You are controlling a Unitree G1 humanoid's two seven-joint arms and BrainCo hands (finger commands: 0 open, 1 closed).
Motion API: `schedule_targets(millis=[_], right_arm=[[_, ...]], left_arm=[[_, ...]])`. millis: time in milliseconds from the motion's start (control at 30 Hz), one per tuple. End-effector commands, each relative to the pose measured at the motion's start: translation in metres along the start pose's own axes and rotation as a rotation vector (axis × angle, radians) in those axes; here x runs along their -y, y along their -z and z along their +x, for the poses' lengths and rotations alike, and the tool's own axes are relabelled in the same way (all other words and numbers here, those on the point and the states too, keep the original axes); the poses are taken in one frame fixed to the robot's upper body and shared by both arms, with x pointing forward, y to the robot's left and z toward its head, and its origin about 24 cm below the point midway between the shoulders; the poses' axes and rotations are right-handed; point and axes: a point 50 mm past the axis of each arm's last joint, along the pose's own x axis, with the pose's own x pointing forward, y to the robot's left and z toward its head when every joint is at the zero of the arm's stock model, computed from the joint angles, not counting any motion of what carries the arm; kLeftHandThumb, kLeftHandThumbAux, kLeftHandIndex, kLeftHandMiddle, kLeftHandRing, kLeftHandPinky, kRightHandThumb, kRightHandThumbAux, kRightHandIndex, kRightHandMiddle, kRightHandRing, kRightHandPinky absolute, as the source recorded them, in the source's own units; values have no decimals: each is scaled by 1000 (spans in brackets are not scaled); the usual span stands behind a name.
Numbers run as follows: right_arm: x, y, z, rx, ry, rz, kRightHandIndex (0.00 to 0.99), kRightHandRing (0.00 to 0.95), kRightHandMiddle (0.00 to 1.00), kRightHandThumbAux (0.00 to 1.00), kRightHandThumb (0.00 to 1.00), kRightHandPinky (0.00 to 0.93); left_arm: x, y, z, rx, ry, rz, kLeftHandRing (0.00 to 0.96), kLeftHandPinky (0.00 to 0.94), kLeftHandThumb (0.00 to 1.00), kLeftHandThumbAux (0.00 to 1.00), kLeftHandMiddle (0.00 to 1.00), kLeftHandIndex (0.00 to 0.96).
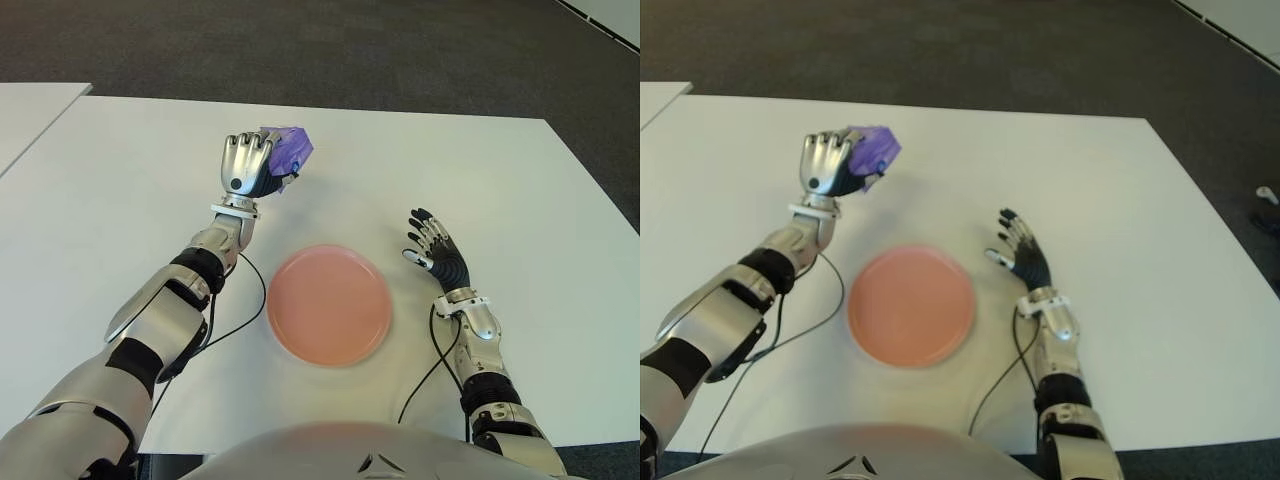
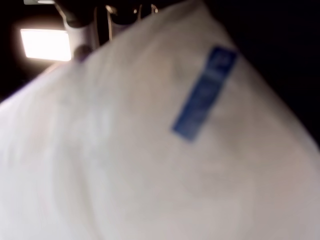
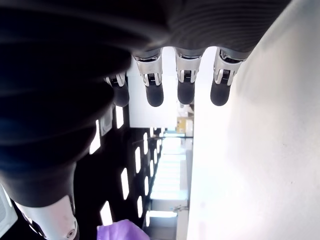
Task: Put the tissue paper into the plate.
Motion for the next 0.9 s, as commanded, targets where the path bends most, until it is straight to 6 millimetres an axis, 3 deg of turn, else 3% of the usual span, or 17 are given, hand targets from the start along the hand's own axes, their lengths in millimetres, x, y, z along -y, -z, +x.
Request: schedule_targets(millis=[33, 500, 667, 900], right_arm=[[-17, 52, -41, -265, 25, 110, 0, 0, 0, 742, 0, 0], [-16, 50, -41, -230, 31, 99, 0, 0, 0, 744, 0, 0], [-16, 51, -42, -236, 38, 92, 0, 0, 0, 732, 0, 0], [-16, 50, -42, -224, 33, 91, 0, 0, 0, 727, 0, 0]], left_arm=[[-3, 1, 1, 8, 11, -20, 859, 863, 745, 696, 860, 443], [-31, -15, 10, 32, -33, -230, 856, 863, 745, 697, 854, 443], [-60, -40, 10, 68, -67, -419, 864, 870, 747, 696, 861, 444], [-87, -65, -9, 138, 36, -572, 869, 870, 750, 696, 865, 444]])
